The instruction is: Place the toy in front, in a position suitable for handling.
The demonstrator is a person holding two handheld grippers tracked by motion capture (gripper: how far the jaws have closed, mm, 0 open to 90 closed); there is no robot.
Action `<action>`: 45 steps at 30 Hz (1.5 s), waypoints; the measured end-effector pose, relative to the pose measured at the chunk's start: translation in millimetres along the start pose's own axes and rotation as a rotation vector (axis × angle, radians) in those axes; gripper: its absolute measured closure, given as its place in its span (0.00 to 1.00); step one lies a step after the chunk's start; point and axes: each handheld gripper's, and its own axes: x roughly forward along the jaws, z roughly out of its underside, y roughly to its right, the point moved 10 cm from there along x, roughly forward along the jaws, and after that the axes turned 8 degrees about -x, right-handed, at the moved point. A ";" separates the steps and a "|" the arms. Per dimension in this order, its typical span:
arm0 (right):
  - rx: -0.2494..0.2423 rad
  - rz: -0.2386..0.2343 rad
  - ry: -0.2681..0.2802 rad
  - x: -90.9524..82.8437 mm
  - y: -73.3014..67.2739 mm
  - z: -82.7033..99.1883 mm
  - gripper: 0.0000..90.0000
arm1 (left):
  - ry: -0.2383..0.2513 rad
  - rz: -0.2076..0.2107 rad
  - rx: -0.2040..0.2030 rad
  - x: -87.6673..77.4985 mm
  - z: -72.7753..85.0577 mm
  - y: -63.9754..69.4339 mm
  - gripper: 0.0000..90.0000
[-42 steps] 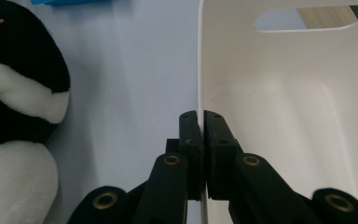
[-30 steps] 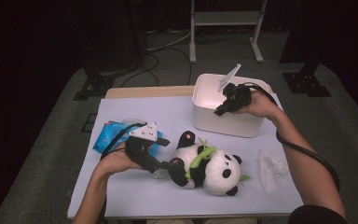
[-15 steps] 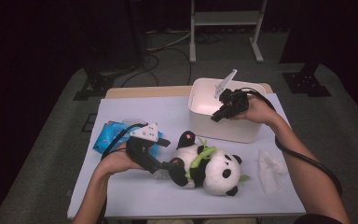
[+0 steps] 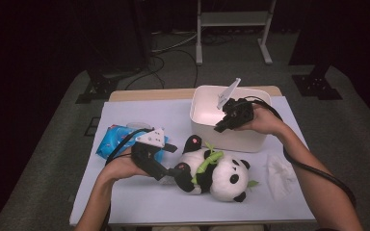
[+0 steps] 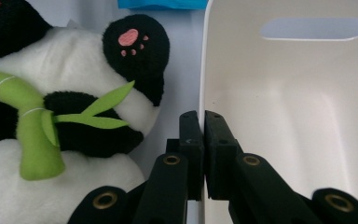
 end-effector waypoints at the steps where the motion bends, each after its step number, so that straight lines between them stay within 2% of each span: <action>1: -0.011 -0.001 0.002 0.6 -0.8 -1.2 0.96 | -0.001 0.000 0.002 0.0 0.1 0.0 0.20; 12: -0.038 -0.022 -0.008 2.9 -15.9 -7.2 0.96 | -0.007 0.004 0.007 0.9 0.9 1.3 0.19; 25: -0.048 -0.027 -0.004 3.6 -21.2 -8.5 0.96 | -0.006 0.008 0.005 1.0 1.3 1.7 0.19; 32: -0.037 -0.027 0.002 3.6 -22.0 -8.3 0.95 | 0.001 0.001 0.001 0.2 1.0 1.0 0.19; 35: -0.016 -0.041 -0.001 3.0 -21.4 -7.6 0.93 | -0.007 -0.002 0.004 0.9 2.3 -0.2 0.19; 39: -0.005 -0.033 0.006 2.0 -19.2 -6.2 0.86 | -0.005 -0.005 -0.005 0.9 3.3 -1.4 0.19; 42: 0.031 -0.039 0.020 -1.7 -19.8 -5.5 0.83 | -0.009 -0.007 -0.001 0.4 3.9 -2.2 0.19; 45: 0.026 -0.030 0.031 -5.7 -19.9 -4.4 0.81 | -0.008 -0.013 0.002 0.2 3.6 -2.3 0.19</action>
